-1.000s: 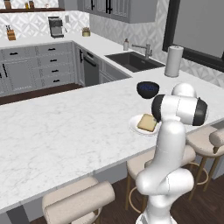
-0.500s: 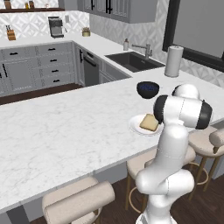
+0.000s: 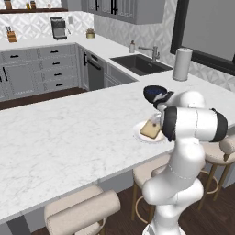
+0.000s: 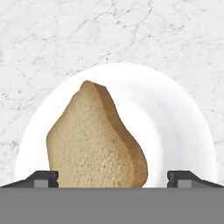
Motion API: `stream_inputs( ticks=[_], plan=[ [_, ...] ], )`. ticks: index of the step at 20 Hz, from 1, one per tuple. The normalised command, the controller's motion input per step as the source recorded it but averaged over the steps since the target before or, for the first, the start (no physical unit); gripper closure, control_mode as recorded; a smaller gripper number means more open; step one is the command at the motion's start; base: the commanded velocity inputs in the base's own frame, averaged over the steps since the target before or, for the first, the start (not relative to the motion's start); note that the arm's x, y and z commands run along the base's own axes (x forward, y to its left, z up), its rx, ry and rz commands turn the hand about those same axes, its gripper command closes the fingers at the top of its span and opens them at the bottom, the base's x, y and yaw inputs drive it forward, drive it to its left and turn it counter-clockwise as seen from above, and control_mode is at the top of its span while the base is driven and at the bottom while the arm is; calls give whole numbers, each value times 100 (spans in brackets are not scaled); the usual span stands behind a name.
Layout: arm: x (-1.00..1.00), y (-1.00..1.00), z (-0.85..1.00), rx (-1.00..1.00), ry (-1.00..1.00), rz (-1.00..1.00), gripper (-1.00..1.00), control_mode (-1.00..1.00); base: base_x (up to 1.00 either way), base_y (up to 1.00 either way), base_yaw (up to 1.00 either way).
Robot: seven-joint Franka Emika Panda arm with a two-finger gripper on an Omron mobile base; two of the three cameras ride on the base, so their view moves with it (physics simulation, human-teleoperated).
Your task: Start the toaster. Once the lever pops up, take the bread to the plate on the dining counter.
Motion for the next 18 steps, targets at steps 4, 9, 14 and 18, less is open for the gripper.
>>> stream_inputs(
  ticks=[4, 9, 14, 18],
  plan=[
    [3, 4, 0, -32, 29, -26, -100, -100, 0, 0, 0],
    [7, 0, 14, -23, 27, -30, -100, -100, 0, 0, 0],
    [-3, 0, 78, -5, 9, -27, -100, -100, 0, 0, 0],
    [-42, 0, 100, 6, 0, -20, -100, -100, 0, 0, 0]
  ],
)
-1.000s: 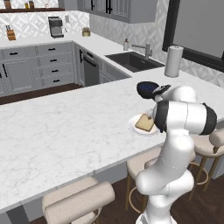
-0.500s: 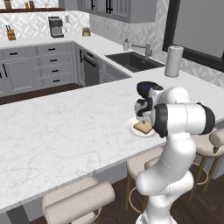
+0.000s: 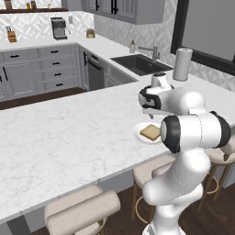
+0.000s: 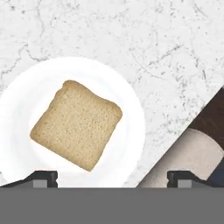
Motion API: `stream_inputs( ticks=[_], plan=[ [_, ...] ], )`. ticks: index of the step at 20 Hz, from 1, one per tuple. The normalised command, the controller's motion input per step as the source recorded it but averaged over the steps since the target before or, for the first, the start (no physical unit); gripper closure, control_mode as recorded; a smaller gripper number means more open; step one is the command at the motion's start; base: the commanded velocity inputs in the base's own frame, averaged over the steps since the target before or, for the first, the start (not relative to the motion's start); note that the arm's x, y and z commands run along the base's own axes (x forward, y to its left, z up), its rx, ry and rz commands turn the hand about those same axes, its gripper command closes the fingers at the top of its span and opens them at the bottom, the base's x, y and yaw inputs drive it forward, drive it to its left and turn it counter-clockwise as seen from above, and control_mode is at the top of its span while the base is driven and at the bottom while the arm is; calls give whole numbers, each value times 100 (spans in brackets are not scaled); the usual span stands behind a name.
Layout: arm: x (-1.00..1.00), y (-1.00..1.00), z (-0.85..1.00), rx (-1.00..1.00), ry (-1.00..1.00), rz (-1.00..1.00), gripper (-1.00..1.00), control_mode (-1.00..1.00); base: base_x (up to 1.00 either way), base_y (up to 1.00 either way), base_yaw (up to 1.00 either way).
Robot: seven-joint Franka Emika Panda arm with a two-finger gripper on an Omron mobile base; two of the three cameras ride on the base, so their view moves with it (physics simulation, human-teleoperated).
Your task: Start the toaster. Once the lever pops up, take the bread to the plate on the dining counter.
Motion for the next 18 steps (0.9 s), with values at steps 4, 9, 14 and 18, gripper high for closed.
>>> stream_inputs(
  ticks=[4, 9, 14, 18],
  plan=[
    [-89, 0, 100, 12, -2, -8, -100, -100, 0, 0, 0],
    [-100, 6, 91, 15, 4, 0, -100, -100, 0, 0, 0],
    [-100, 32, 15, 11, 11, 2, -100, -100, 0, 0, 0],
    [-100, 61, -52, 2, 1, 7, -100, -100, 0, 0, 0]
  ],
)
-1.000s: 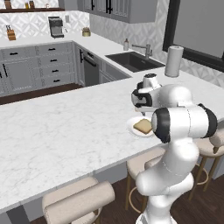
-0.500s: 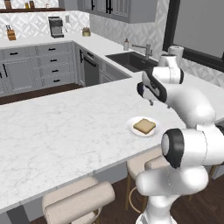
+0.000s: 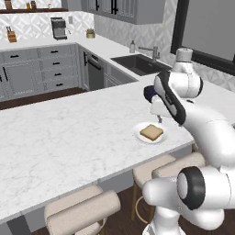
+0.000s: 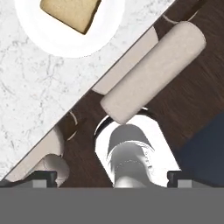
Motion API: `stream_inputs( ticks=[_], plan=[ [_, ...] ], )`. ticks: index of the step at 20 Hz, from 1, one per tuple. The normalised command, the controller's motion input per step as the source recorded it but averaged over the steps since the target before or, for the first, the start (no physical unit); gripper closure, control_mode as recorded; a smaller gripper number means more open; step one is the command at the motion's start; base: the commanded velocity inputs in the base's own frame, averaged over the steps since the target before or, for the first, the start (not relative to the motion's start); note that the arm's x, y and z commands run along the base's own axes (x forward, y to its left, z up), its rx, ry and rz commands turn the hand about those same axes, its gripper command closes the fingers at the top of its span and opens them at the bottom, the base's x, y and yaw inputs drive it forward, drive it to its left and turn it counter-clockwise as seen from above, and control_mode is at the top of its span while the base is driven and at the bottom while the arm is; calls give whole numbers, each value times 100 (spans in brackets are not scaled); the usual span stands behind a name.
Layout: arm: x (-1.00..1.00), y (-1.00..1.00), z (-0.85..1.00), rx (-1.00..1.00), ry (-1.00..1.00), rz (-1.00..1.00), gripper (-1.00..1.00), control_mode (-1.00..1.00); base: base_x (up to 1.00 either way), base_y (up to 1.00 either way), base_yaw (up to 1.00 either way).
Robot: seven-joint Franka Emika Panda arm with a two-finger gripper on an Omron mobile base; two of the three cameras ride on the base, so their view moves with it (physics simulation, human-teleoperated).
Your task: Start the toaster. Once the lever pops up, take the bread to the plate on the dining counter.
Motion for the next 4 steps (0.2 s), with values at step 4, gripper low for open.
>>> stream_inputs(
  ticks=[4],
  plan=[
    [-100, 72, -76, 0, -3, 6, -100, -100, 0, 0, 0]
  ],
)
